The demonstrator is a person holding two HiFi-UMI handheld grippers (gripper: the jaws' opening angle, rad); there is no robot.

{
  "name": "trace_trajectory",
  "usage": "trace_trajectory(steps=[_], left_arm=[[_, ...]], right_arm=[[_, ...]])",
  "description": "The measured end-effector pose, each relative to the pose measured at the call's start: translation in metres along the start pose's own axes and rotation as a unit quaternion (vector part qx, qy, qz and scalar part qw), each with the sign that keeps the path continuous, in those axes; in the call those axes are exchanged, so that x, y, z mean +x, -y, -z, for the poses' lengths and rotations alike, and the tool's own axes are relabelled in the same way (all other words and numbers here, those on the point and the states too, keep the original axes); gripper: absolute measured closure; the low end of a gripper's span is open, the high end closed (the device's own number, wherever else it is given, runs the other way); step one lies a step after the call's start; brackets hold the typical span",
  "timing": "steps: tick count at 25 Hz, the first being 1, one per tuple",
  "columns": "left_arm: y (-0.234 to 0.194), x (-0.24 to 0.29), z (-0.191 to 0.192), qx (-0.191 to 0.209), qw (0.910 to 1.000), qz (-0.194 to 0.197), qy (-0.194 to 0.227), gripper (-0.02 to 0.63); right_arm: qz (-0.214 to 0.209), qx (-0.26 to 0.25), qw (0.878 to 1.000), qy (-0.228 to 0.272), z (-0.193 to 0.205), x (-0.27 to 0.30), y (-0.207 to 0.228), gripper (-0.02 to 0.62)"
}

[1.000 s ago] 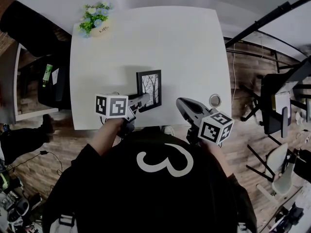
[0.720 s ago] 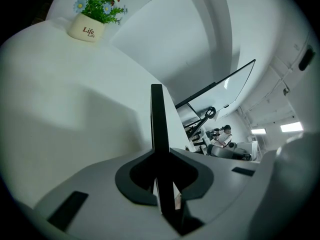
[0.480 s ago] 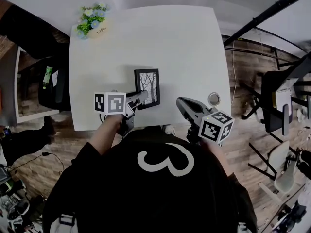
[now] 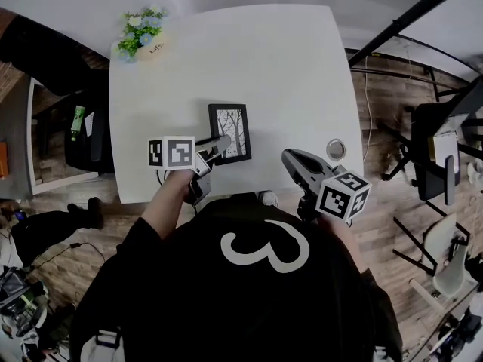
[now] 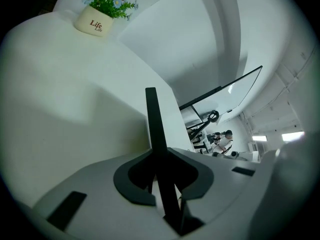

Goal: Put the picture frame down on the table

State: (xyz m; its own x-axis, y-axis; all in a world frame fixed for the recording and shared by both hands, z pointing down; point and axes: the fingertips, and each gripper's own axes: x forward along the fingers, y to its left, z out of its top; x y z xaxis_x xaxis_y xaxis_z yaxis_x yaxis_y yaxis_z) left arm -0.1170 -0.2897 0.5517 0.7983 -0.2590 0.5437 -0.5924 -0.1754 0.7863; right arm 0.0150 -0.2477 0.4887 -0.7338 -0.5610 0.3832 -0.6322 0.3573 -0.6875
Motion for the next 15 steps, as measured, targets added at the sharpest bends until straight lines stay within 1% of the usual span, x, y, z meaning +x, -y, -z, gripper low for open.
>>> trace_trajectory(steps=[4,15], left_arm=[[-0.004,0.001,-0.001,-0.004,1.0,-0.004,0.001,0.555],[-0.013,0.001,0.0,0.002,0.9998,-0.02,0.005,0.554]], right_arm=[[0.0,0.002,1.0,0.0,0.0,0.001,0.001,0.572],[-0.003,-0.001,1.0,-0.009,0.002,0.002,0.0,0.571]])
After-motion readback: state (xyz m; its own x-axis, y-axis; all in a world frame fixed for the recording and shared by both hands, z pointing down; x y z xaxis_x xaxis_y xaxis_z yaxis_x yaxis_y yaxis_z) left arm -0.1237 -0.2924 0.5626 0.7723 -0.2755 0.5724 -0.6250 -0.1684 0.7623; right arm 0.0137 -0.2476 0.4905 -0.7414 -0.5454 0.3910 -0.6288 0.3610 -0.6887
